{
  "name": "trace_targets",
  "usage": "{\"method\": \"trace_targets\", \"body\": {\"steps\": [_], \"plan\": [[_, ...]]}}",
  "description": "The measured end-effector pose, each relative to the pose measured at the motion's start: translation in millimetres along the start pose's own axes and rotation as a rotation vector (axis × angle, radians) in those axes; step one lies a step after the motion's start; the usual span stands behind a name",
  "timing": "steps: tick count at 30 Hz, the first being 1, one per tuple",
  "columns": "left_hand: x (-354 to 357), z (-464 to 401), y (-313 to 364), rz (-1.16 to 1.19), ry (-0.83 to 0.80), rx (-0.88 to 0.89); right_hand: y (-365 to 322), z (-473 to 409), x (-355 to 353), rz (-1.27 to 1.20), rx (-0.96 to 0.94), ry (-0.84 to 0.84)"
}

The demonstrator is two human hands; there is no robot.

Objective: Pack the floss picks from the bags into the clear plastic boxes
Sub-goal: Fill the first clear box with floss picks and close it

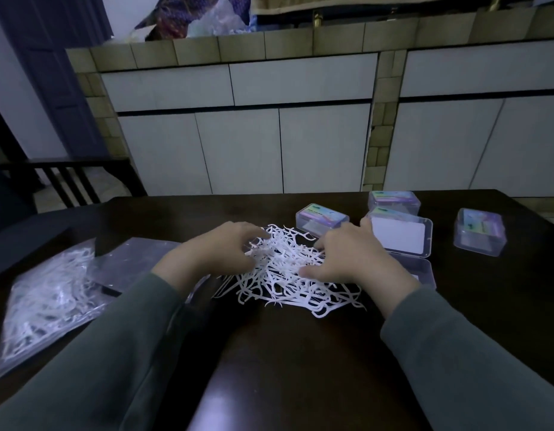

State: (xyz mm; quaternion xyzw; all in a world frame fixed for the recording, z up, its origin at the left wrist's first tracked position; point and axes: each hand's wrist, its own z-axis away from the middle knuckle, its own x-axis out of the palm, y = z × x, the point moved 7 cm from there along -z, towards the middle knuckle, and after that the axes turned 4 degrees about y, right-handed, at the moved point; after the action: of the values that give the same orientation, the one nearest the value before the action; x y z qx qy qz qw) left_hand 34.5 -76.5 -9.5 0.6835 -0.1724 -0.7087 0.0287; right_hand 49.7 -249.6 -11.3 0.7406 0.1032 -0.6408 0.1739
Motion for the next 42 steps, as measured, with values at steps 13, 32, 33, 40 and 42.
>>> {"method": "trace_targets", "body": {"steps": [13,32,33,40,42], "plan": [[2,-2,11,-0.248,0.187,0.138,0,5,-12,-0.163,0.100,0.152],[-27,23,17,-0.206,0.490,0.278,17,17,-25,-0.649,0.219,0.331],[-27,23,18,-0.207,0.482,0.275,18,17,-23,-0.663,0.232,0.318],[-39,27,18,-0.165,0.600,0.268,22,18,-27,-0.792,0.233,0.403],[-41,28,18,-0.089,0.653,0.273,23,19,-33,-0.818,0.203,0.470]]}}
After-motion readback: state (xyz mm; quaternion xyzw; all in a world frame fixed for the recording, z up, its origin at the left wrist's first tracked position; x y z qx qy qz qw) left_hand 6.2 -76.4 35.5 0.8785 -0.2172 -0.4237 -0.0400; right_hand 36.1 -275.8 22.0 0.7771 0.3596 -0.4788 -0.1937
